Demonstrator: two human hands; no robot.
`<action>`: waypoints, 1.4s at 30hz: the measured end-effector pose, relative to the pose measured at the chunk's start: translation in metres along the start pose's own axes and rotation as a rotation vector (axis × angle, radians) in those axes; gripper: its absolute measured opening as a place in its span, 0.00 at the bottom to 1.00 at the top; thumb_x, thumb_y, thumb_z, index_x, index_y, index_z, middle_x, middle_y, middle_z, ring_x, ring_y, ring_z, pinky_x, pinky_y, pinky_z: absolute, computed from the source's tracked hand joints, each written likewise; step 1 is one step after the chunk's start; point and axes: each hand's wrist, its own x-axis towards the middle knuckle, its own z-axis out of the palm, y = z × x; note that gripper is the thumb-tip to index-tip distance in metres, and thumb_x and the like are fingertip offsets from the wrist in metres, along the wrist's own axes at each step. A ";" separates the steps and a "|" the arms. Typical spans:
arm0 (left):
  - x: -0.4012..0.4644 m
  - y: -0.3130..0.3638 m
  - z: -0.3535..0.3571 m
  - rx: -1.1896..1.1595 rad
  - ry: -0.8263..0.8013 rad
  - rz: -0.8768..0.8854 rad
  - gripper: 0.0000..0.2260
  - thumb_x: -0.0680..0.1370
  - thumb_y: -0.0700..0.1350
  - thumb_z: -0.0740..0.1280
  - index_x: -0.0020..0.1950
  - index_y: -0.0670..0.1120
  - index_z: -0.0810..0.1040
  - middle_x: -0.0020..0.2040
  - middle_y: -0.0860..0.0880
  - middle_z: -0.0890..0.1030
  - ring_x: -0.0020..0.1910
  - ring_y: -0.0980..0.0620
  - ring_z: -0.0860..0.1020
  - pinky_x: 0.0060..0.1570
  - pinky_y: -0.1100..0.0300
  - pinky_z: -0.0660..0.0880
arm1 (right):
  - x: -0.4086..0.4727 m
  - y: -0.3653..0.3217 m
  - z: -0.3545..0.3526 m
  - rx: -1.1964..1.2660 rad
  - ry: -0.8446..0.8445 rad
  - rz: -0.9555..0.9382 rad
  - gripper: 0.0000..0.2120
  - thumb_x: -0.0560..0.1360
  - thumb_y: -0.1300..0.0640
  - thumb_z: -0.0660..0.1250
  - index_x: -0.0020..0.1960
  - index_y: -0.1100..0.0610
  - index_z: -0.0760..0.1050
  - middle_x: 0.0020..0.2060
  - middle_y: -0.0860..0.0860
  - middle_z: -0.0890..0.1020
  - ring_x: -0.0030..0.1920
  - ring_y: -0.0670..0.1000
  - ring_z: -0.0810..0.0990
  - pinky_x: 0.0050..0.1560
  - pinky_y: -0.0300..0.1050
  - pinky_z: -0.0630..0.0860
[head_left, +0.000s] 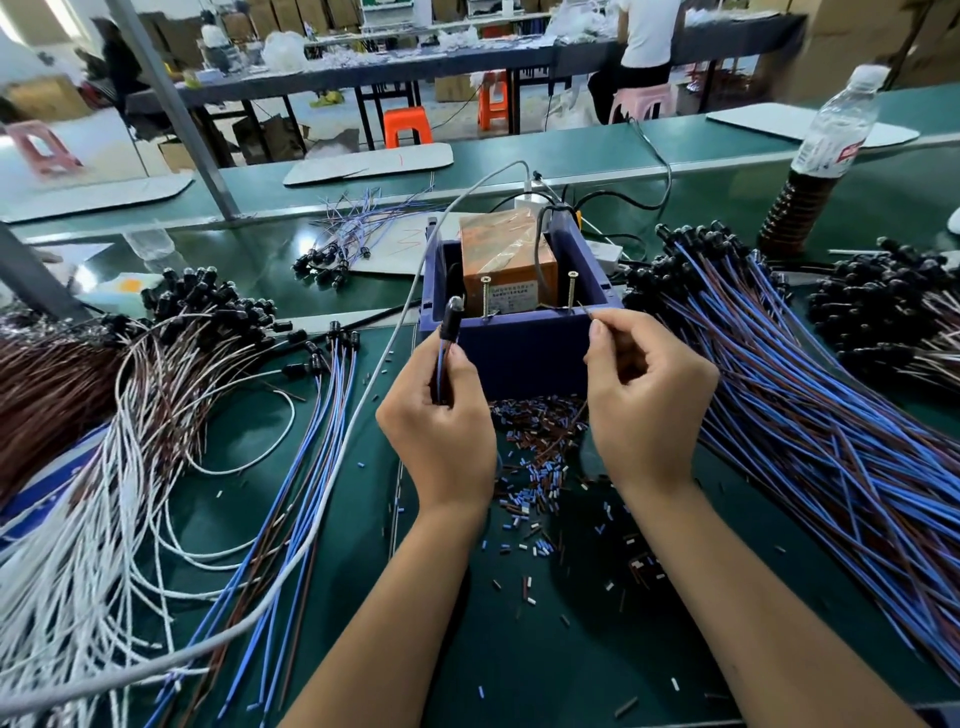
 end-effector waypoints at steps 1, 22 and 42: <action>0.000 0.000 0.001 -0.017 0.001 -0.010 0.13 0.81 0.38 0.64 0.38 0.48 0.71 0.34 0.54 0.71 0.32 0.47 0.66 0.34 0.54 0.64 | 0.001 -0.001 0.001 -0.004 0.002 -0.018 0.08 0.82 0.61 0.68 0.53 0.60 0.86 0.40 0.49 0.86 0.39 0.44 0.84 0.43 0.31 0.76; -0.001 0.004 -0.001 -0.058 -0.027 -0.044 0.10 0.79 0.38 0.63 0.38 0.42 0.76 0.30 0.43 0.68 0.31 0.46 0.64 0.33 0.50 0.61 | 0.005 0.000 0.002 -0.048 -0.056 -0.103 0.09 0.84 0.62 0.67 0.57 0.63 0.85 0.43 0.53 0.87 0.41 0.47 0.84 0.45 0.28 0.74; -0.042 0.118 0.116 -0.028 -0.549 0.010 0.09 0.81 0.43 0.67 0.43 0.45 0.83 0.33 0.54 0.78 0.34 0.55 0.74 0.36 0.58 0.67 | 0.060 0.021 -0.135 -0.469 0.186 0.304 0.12 0.78 0.55 0.66 0.58 0.55 0.85 0.51 0.55 0.85 0.54 0.61 0.81 0.57 0.49 0.73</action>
